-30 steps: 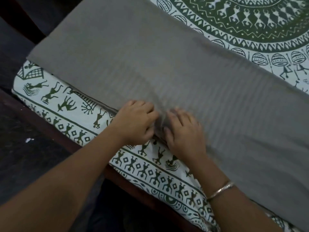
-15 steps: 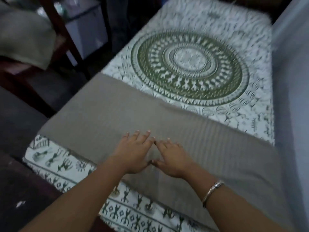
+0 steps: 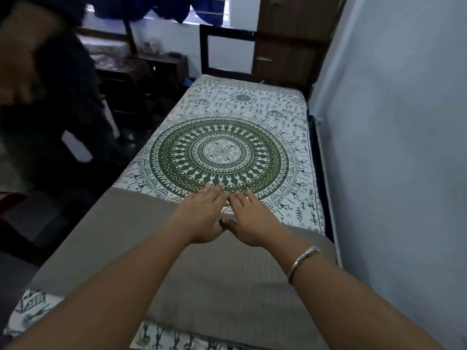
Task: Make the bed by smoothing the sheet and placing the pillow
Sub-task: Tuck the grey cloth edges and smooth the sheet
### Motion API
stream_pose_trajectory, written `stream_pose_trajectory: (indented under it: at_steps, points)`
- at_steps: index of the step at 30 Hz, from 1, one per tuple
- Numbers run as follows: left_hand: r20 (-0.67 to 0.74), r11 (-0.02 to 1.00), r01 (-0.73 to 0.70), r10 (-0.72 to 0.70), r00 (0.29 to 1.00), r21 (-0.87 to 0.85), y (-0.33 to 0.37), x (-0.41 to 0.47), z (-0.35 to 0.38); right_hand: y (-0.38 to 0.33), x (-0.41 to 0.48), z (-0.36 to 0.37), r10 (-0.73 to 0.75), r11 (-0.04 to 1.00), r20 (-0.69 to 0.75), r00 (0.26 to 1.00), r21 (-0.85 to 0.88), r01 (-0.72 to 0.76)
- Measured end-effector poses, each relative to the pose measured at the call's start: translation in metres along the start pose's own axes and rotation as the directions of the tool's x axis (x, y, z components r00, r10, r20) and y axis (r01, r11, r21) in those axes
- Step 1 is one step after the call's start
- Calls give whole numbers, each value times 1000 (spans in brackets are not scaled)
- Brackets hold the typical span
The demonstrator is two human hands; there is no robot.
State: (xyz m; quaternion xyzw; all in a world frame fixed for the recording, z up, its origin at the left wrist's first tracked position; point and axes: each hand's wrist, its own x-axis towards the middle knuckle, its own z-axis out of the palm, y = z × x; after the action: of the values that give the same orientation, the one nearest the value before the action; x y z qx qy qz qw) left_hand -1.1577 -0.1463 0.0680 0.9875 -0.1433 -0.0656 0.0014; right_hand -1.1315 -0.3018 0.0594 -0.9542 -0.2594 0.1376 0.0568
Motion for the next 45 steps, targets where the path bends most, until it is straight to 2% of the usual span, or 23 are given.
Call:
stream_pose_trajectory:
  at_steps: [6, 12, 21, 35, 41, 45]
  points:
    - [47, 997, -25, 21, 999, 72, 10, -2, -3, 14, -16, -7, 102, 994, 26, 994, 31, -103]
    - [98, 999, 29, -34, 995, 44, -10, -14, -16, -6, -21, -16, 133, 990, 50, 990, 44, -135]
    - [115, 999, -44, 41, 993, 24, -57, -34, -34, -68, 1, -18, 156, 983, 122, 980, 73, -166]
    - [149, 997, -76, 80, 986, -32, -173, -71, -45, -182, 52, -12, 183, 963, 83, 980, 187, -195]
    - [212, 993, -96, 110, 971, -72, -170, -82, -31, -186, 46, 2, 236, 950, 180, 955, 163, -265]
    - [247, 986, -122, 146, 958, -112, -154, -77, -15, -178, 37, 8, 286, 918, 211, 935, 218, -330]
